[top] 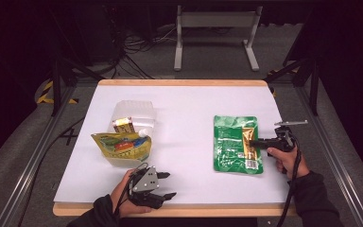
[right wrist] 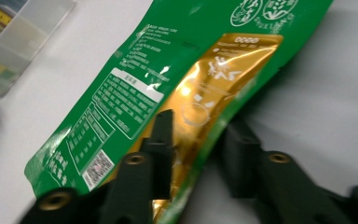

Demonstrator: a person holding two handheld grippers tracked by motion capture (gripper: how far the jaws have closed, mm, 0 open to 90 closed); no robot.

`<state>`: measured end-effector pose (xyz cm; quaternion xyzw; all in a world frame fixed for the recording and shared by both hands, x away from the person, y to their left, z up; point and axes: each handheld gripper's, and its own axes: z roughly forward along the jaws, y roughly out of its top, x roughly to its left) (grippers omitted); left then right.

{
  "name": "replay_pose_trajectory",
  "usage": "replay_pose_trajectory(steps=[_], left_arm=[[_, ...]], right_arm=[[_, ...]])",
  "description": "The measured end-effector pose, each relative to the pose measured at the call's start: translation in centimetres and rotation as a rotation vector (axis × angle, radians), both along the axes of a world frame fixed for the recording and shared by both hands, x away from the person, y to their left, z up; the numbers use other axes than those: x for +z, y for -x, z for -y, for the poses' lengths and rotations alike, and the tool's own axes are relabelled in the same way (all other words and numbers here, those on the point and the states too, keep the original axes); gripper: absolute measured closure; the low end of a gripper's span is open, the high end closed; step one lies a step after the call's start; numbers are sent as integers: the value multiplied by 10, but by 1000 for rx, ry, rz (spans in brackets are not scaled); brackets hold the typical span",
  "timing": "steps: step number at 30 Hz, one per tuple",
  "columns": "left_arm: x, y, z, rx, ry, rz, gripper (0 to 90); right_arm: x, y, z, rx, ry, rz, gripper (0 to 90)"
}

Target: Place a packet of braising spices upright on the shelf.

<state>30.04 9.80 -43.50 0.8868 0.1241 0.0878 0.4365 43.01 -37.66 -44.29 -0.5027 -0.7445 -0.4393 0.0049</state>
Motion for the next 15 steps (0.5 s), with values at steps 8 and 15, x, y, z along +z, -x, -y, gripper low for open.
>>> replay_pose_trajectory(steps=[8, 15], left_arm=[[-6, -14, 26, 53, 7, -85, 148], [-2, -32, 45, 84, 57, -154, 118]], right_arm=[[2, 15, -25, 84, 38, 64, 858], [9, 28, -38, 124, 45, 113, 900]])
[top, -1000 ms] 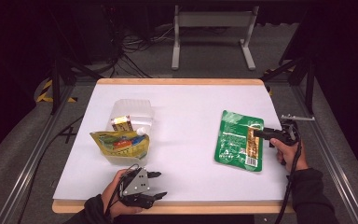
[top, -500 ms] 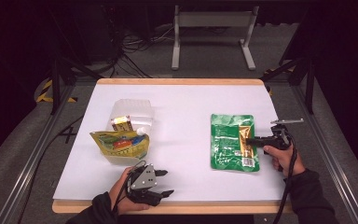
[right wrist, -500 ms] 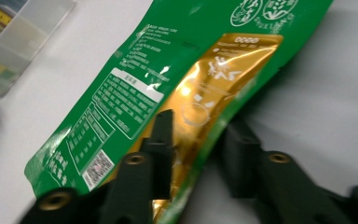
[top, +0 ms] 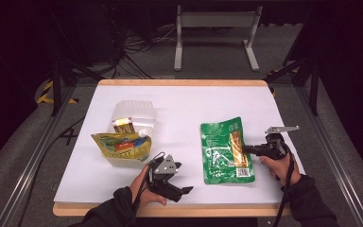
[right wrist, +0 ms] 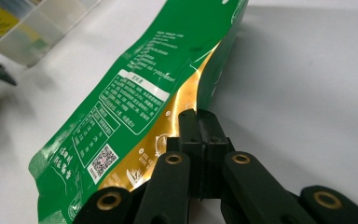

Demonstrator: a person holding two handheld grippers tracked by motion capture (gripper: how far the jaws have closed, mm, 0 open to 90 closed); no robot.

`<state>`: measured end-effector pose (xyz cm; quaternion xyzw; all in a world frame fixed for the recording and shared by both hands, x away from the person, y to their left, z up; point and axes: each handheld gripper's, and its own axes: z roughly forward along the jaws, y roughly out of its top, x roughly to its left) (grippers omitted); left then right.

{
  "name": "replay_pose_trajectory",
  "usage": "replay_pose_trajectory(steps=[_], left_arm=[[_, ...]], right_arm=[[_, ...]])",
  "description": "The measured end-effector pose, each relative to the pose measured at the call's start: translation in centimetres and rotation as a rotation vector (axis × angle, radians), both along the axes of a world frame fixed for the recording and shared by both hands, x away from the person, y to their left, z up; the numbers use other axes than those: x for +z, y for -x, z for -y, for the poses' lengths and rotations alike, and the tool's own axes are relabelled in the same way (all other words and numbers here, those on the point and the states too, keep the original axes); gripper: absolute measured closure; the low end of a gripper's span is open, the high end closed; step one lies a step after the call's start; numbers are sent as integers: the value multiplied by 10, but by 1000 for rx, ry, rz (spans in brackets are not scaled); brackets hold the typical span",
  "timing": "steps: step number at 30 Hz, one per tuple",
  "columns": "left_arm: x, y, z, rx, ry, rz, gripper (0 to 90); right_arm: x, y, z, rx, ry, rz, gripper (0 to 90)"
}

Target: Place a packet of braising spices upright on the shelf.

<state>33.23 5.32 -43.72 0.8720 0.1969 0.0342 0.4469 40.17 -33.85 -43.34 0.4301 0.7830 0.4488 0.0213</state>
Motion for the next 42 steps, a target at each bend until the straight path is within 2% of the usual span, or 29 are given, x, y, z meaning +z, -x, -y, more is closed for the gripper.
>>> replay_pose_trajectory(steps=[4, 6, 9, 11, 12, 15, 18, 21, 26, 29, 31, 33, 35, 39, 42], left_arm=[[2, -12, 10, 16, 24, -30, 121], [2, -19, 13, 24, 39, -45, 122], [2, -27, 19, 38, 40, -40, 122], [1, -34, 22, 51, 53, -60, 138], [1, -34, 22, 51, 53, -60, 156], [0, -43, 32, 58, 70, -94, 210], [-2, -49, 38, 73, 74, -107, 211], [-5, -58, 39, 113, 108, -173, 187], [-6, -63, 37, 99, 149, -210, 185], [-4, -63, 35, 81, 166, -208, 201], [-3, -62, 35, 72, 166, -189, 235], [0, -59, 33, 53, 185, -154, 360], [4, -57, 30, 57, 182, -114, 437], [9, -53, 26, 68, 198, -48, 695], [13, -50, 25, 60, 188, 5, 752]], right_arm=[[2, 6, -4, 16, -11, 48, 900], [5, 11, -6, 24, -35, 96, 900], [8, 16, -8, 28, -46, 151, 900], [10, 19, -8, 35, -71, 182, 900], [11, 21, -9, 36, -77, 194, 900], [13, 24, -12, 67, -83, 217, 900], [15, 27, -14, 93, -96, 244, 900], [17, 30, -16, 109, -114, 275, 900], [19, 33, -17, 128, -136, 308, 900], [20, 34, -18, 136, -141, 321, 900], [20, 34, -19, 147, -146, 326, 900], [20, 34, -21, 161, -145, 330, 900], [21, 35, -22, 179, -143, 334, 900], [23, 37, -24, 194, -132, 352, 900], [26, 39, -24, 204, -121, 372, 900]])
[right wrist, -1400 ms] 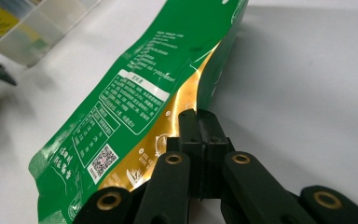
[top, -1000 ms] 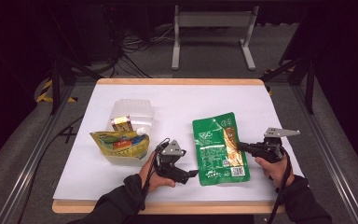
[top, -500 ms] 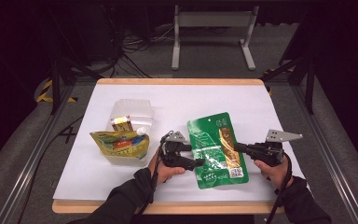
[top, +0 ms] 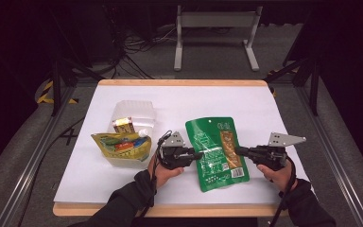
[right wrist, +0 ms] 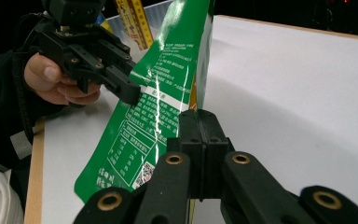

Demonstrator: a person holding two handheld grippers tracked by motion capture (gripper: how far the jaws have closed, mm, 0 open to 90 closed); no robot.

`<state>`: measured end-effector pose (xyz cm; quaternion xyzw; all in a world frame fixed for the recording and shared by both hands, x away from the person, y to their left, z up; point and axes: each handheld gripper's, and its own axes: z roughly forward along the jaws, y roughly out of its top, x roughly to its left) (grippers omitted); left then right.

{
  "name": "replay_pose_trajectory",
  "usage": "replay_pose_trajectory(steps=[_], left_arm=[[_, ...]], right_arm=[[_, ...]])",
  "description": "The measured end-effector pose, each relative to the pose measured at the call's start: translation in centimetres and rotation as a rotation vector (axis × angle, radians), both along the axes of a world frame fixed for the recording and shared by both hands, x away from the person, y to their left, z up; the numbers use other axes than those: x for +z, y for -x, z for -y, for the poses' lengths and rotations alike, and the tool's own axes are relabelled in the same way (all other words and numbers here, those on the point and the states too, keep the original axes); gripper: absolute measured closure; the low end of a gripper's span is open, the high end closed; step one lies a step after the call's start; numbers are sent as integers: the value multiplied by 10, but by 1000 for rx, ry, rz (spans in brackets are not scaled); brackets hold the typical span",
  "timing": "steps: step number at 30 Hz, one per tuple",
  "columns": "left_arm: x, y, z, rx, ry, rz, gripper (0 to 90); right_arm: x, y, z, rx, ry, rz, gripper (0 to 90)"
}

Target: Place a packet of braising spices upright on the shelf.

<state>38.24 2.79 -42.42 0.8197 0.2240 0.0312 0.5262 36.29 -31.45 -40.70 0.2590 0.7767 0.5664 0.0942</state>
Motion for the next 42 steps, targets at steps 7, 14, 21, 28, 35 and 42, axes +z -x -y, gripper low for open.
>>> replay_pose_trajectory(steps=[7, 14, 21, 28, 35, 42], left_arm=[[6, 7, 0, -26, 0, 75, 811], [18, 20, 4, -63, -32, 195, 835], [24, 29, 6, -92, -67, 276, 847], [27, 31, 5, -83, -79, 298, 847], [28, 31, 5, -90, -86, 314, 848], [28, 31, 5, -70, -78, 317, 825]], right_arm=[[1, 0, 2, 10, 25, 3, 828], [6, -9, -6, 27, 70, -61, 446], [14, -16, -19, 64, 71, -71, 444], [25, -7, -17, 97, 81, -33, 846], [28, 1, -25, 200, 151, -30, 631], [24, 0, -26, 133, 175, -6, 876]])
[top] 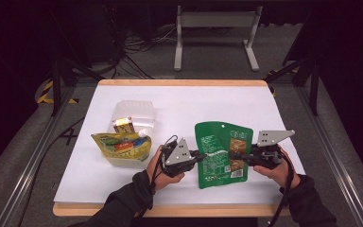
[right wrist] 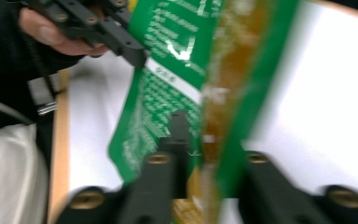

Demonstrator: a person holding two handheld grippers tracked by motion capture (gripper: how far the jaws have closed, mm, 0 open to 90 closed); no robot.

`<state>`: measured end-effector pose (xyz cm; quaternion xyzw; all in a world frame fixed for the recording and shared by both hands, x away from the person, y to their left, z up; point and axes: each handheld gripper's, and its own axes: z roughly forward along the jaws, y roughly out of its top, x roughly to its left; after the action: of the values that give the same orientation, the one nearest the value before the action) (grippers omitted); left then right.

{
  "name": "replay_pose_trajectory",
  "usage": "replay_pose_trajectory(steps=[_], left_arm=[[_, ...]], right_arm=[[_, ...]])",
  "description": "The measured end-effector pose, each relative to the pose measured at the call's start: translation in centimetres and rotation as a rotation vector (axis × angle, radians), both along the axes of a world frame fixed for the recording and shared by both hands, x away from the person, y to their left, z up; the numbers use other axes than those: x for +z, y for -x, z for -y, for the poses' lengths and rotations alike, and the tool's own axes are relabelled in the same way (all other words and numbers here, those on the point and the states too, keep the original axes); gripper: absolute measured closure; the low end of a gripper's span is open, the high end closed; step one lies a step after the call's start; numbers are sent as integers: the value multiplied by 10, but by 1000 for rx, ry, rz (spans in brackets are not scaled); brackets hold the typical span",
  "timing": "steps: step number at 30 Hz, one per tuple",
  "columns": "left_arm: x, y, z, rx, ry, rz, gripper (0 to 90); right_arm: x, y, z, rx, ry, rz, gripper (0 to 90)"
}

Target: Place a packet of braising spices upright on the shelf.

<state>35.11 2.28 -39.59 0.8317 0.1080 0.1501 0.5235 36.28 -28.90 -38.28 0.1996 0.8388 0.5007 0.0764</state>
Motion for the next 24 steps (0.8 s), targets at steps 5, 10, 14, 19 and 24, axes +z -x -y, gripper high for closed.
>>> replay_pose_trajectory(steps=[5, 10, 14, 19, 24], left_arm=[[4, -1, -4, 22, 25, -1, 803], [13, 2, -9, 62, 33, 26, 731], [16, 6, -14, 64, 22, 35, 633], [12, 14, -20, 50, -1, 18, 520], [7, 28, -22, 5, -43, 16, 445]], right_arm=[[2, 4, 0, -12, -16, 22, 885], [9, 11, -4, -32, -29, 77, 889], [14, 15, -4, -52, -41, 113, 891], [16, 16, -2, -85, -51, 130, 893], [17, 16, 0, -112, -57, 147, 893]])
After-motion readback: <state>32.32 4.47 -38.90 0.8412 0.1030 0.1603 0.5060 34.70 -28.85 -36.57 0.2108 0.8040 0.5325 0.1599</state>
